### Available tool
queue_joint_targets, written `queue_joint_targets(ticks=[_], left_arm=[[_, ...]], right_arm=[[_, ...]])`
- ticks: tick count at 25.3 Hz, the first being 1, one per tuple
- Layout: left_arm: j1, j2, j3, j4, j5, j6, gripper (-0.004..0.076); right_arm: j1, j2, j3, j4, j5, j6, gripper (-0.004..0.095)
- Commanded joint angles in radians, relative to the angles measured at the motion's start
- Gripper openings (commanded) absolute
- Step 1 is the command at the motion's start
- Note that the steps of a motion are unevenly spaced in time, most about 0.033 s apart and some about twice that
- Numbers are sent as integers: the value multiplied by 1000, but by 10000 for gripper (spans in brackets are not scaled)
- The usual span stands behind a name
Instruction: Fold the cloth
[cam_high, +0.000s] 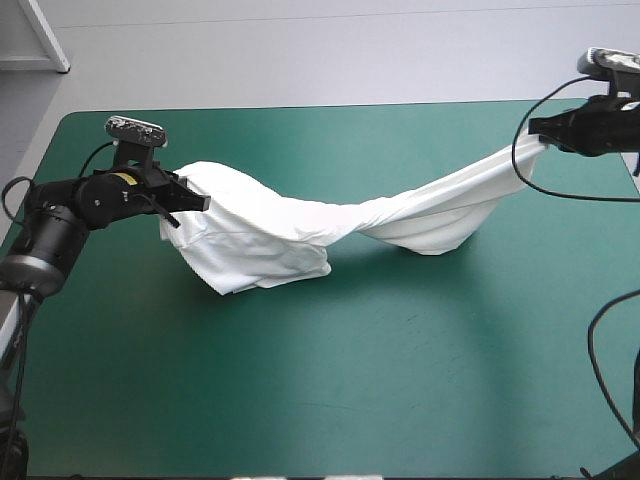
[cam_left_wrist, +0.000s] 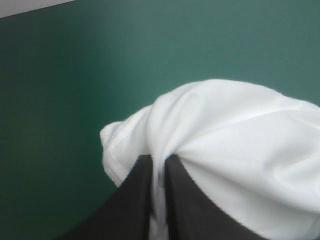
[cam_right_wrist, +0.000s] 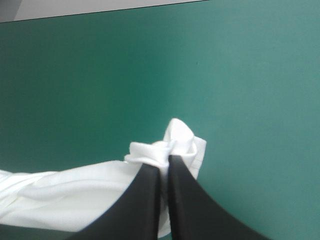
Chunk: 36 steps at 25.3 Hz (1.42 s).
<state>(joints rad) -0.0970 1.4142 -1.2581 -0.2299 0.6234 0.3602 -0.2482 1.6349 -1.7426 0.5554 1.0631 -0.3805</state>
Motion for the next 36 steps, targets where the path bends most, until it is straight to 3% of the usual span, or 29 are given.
queue_joint_targets(ticks=[1, 2, 4, 11, 12, 13, 14, 15, 16, 18, 20, 21, 24, 27, 32, 36], left_arm=[[2, 40, -27, -30, -172, -11, 19], [2, 94, -27, -46, -272, -14, 19], [2, 150, -27, -48, -378, -15, 19], [2, 313, -27, -45, -596, -15, 33], [2, 339, -27, -45, -623, -19, 73], [2, 354, -27, -47, -647, -26, 127], [2, 368, -27, -47, -684, -26, 256], [2, 372, -27, -47, -697, -26, 333], [2, 373, -27, -47, -729, -26, 460], [2, 370, -32, -42, -813, -9, 599], [2, 358, -55, -42, -815, 29, 603], [2, 342, -77, -42, -777, 51, 599], [2, 282, -159, -42, -524, 53, 599], [2, 189, -239, -46, -180, 34, 598], [2, 81, -236, -54, 69, -43, 599], [2, 13, -206, -103, 245, -73, 599]], right_arm=[[66, 57, -19, 46, -222, -63, -17], [104, 116, -19, 46, -337, -76, -17], [142, 182, -19, 48, -439, -105, -17], [218, 348, -21, 52, -615, -151, 13], [231, 371, -21, 58, -637, -161, 111], [237, 385, -21, 58, -667, -169, 276], [244, 391, -21, 58, -713, -185, 605], [249, 391, -21, 60, -736, -185, 733], [249, 387, -24, 57, -775, -185, 930], [249, 363, -45, 34, -770, -158, 919], [244, 331, -64, 19, -730, -127, 886], [241, 306, -72, 4, -696, -107, 870], [241, 224, -79, -71, -575, -60, 828], [241, 137, -79, -93, -377, -5, 764], [241, 99, -79, -104, -106, 48, 692], [241, 101, -59, -194, 77, 120, 671]])
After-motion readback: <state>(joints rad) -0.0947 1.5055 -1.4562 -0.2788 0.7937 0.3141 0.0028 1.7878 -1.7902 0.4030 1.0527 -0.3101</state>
